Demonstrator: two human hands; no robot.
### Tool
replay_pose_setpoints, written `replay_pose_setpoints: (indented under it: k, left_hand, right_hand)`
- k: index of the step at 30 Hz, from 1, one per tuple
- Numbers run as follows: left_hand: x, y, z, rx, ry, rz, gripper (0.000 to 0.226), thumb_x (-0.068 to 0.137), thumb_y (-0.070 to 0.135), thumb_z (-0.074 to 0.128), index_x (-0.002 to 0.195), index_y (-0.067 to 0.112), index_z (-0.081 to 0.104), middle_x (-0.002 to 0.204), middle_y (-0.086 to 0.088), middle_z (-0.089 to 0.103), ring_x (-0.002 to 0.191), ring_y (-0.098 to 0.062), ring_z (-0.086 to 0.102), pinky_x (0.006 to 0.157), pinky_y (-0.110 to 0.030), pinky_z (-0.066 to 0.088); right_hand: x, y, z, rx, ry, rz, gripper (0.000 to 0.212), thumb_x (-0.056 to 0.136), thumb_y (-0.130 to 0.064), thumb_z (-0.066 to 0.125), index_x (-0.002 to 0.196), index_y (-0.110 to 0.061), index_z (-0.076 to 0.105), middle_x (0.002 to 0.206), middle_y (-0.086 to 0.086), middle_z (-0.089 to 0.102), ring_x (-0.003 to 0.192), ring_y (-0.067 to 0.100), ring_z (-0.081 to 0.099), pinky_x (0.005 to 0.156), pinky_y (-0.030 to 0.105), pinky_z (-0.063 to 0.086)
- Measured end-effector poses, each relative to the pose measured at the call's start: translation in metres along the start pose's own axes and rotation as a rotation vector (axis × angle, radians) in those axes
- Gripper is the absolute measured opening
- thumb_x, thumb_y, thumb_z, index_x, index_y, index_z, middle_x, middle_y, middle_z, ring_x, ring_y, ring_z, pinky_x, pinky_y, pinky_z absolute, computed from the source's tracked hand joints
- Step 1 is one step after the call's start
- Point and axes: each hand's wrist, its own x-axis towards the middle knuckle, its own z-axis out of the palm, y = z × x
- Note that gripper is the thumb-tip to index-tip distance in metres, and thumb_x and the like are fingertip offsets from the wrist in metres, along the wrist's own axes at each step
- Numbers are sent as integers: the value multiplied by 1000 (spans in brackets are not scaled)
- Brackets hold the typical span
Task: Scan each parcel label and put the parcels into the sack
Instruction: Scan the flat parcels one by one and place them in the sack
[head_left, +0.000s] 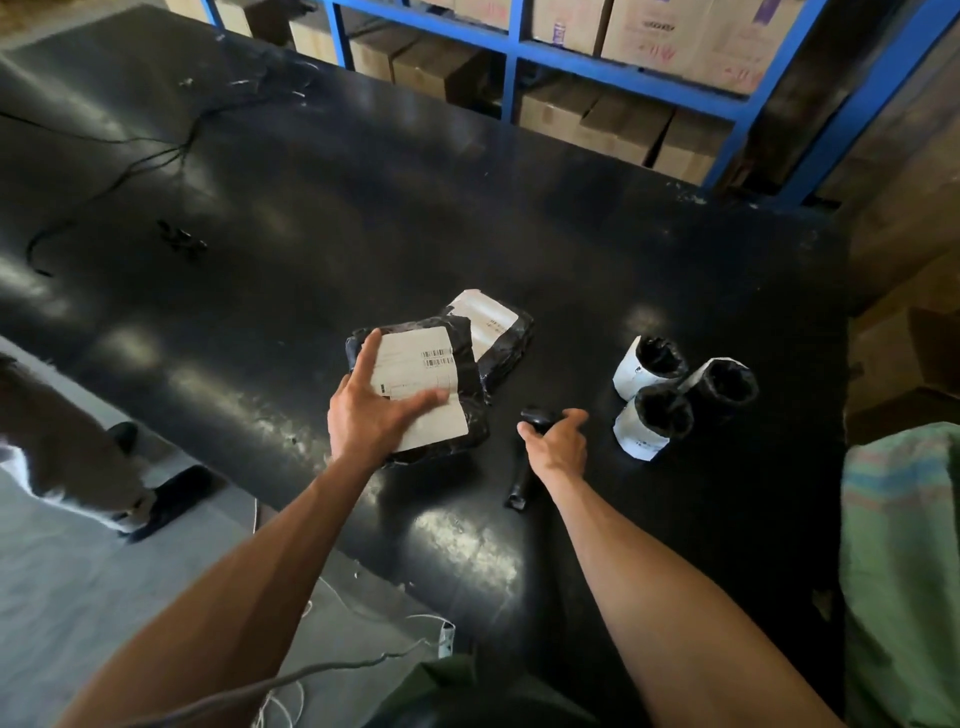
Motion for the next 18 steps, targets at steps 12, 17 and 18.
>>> replay_pose_setpoints:
  k: [12,17,18]
  left_hand:
    - [-38,77,71,-30,-216,181,112,49,71,86,145,55,32,125,2,64,111,-18,61,95,-36,53]
    - [-86,146,144,-81,-368,320,113,50,72,85,147,52,31,127,4,64,114,-18,61,97,-35,51]
    - [-99,159,159,-102,-397,337,114,48,74,84,147,53,32,125,5,65,112,-17,62,96,-37,53]
  right_hand:
    - [9,12,-108,377,23,-177,55,85,-66,59,129,-36,49,106,-10,71,104,17,68,99,40,52]
    - [4,43,-201,428,-66,-213,67,87,-73,51,145,-42,42,131,-10,59,123,15,55,103,40,41]
    - [3,54,-218,398,-52,-197,71,86,-77,48,148,-45,37,138,-8,58,127,18,54,106,43,41]
